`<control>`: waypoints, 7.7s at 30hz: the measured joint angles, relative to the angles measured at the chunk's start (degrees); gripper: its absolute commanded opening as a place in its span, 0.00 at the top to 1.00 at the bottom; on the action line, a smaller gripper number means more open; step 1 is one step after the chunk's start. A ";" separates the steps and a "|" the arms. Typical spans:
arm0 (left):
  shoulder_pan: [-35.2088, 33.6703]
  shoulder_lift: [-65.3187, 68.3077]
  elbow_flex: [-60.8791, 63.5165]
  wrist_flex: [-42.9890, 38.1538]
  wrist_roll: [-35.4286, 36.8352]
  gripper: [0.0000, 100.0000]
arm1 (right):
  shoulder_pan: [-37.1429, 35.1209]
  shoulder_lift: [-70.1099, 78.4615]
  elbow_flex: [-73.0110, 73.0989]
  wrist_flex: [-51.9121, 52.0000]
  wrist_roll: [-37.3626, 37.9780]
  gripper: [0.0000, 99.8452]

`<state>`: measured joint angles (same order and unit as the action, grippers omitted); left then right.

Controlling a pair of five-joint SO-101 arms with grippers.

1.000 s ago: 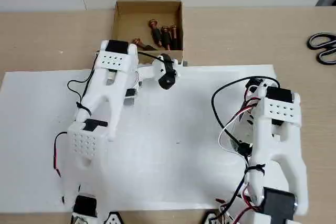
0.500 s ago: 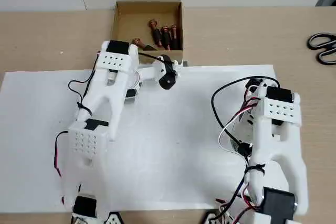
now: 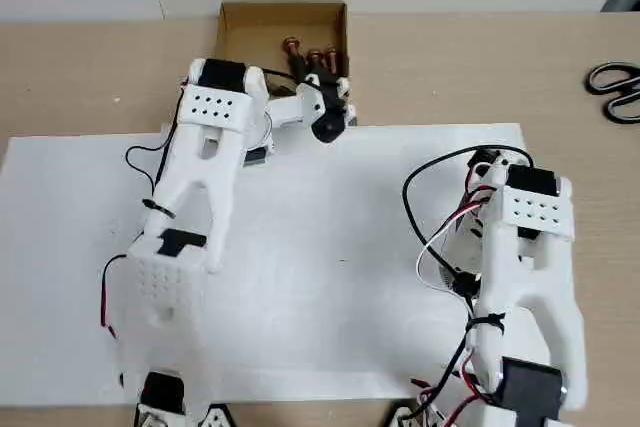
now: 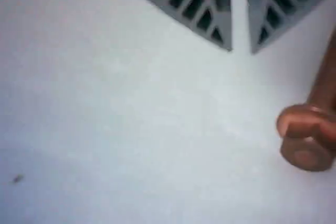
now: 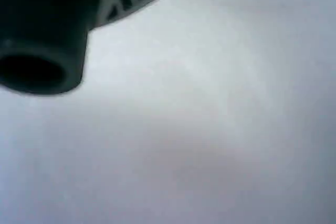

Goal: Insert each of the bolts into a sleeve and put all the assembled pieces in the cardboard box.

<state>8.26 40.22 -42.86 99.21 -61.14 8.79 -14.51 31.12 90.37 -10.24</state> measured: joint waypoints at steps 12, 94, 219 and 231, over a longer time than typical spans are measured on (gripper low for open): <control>1.32 -10.46 17.05 0.09 7.56 0.99 | 0.00 0.00 0.00 0.00 0.00 1.00; -3.25 9.41 -5.36 -3.25 4.84 0.99 | 0.00 0.00 0.09 0.09 0.00 1.00; 20.04 -141.63 114.90 -50.02 98.90 0.99 | -52.66 -88.62 46.95 -37.80 20.13 1.00; 28.04 -141.63 117.10 -47.03 92.31 0.99 | -52.22 -88.70 46.07 -37.80 20.04 1.00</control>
<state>36.31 -101.41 74.24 52.18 31.16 -43.43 -103.21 77.19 52.57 9.80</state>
